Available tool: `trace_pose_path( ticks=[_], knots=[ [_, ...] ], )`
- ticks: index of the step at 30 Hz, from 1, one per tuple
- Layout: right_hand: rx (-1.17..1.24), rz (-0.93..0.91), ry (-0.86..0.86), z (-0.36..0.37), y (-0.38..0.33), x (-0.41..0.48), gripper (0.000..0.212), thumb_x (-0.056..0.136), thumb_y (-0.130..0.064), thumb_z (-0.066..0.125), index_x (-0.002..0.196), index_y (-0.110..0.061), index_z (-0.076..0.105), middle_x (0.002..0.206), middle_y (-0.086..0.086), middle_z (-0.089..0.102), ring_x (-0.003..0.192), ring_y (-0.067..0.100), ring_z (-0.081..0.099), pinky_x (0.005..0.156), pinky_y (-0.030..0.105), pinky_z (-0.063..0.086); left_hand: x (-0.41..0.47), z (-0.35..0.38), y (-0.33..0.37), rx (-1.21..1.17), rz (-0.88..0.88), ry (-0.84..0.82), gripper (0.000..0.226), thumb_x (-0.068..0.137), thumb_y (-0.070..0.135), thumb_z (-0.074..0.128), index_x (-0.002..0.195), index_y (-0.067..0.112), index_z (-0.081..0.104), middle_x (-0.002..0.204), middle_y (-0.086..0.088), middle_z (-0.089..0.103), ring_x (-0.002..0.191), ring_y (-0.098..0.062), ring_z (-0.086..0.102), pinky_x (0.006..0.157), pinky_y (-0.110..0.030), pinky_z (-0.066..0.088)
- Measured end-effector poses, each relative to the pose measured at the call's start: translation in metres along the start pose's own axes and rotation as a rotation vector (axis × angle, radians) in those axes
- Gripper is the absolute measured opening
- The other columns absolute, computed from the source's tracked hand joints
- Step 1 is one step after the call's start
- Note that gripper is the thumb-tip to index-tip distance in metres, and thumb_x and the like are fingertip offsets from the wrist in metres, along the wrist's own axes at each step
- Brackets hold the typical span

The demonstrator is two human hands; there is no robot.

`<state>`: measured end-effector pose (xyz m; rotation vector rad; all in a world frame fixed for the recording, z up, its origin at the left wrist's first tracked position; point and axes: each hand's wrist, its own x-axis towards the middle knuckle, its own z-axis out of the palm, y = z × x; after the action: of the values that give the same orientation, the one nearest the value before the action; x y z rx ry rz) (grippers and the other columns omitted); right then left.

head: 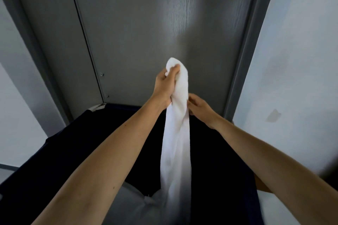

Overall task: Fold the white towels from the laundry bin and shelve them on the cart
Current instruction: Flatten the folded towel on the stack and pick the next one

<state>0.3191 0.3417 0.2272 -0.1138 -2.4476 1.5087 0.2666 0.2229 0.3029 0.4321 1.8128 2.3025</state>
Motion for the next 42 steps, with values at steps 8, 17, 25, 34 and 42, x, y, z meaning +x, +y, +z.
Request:
trace_pose_path(
  ticks=[8, 17, 25, 34, 42],
  knots=[
    [0.284, 0.01, -0.008, 0.0, -0.029, 0.017, 0.021, 0.099, -0.016, 0.044, 0.1, -0.005, 0.061, 0.096, 0.012, 0.06, 0.085, 0.022, 0.055, 0.077, 0.033, 0.048, -0.002, -0.018, 0.007, -0.058, -0.042, -0.152, 0.02, 0.092, 0.031, 0.056, 0.09, 0.012, 0.062, 0.077, -0.004, 0.066, 0.068, -0.016, 0.064, 0.064, -0.026, 0.054],
    [-0.039, 0.282, -0.093, 0.001, 0.039, -0.003, 0.024, 0.095, -0.023, 0.053, 0.103, -0.004, 0.067, 0.097, 0.006, 0.062, 0.093, 0.014, 0.055, 0.083, 0.025, 0.047, 0.022, -0.053, 0.022, -0.362, -0.122, 0.027, 0.028, 0.088, 0.035, 0.058, 0.092, 0.007, 0.063, 0.083, -0.011, 0.069, 0.077, -0.024, 0.066, 0.073, -0.032, 0.056],
    [-0.492, 0.009, 0.042, -0.025, 0.013, 0.017, 0.017, 0.096, -0.014, 0.048, 0.09, -0.008, 0.063, 0.091, 0.004, 0.059, 0.093, 0.017, 0.055, 0.067, 0.019, 0.03, 0.012, -0.078, -0.053, 0.765, 0.028, -0.054, 0.079, 0.074, 0.037, 0.078, 0.142, 0.024, 0.04, 0.137, 0.001, 0.05, 0.127, -0.014, 0.047, 0.091, -0.018, 0.034],
    [-0.116, -0.055, 0.102, -0.017, -0.032, 0.022, 0.021, 0.092, -0.026, 0.056, 0.078, -0.01, 0.056, 0.071, -0.006, 0.051, 0.063, 0.004, 0.044, 0.056, 0.015, 0.036, 0.006, -0.03, -0.046, 0.41, 0.179, -0.286, 0.008, 0.09, 0.013, 0.061, 0.09, 0.02, 0.066, 0.078, 0.004, 0.064, 0.073, -0.007, 0.06, 0.071, -0.023, 0.049],
    [-0.016, 0.297, -0.139, -0.015, 0.039, 0.0, 0.047, 0.09, -0.04, 0.055, 0.095, 0.006, 0.06, 0.088, 0.006, 0.051, 0.083, 0.015, 0.046, 0.079, 0.029, 0.042, 0.016, -0.024, -0.029, -0.041, 0.036, 0.075, 0.023, 0.095, 0.018, 0.055, 0.072, 0.02, 0.059, 0.071, 0.003, 0.055, 0.069, -0.01, 0.054, 0.07, -0.027, 0.048]
  ],
)
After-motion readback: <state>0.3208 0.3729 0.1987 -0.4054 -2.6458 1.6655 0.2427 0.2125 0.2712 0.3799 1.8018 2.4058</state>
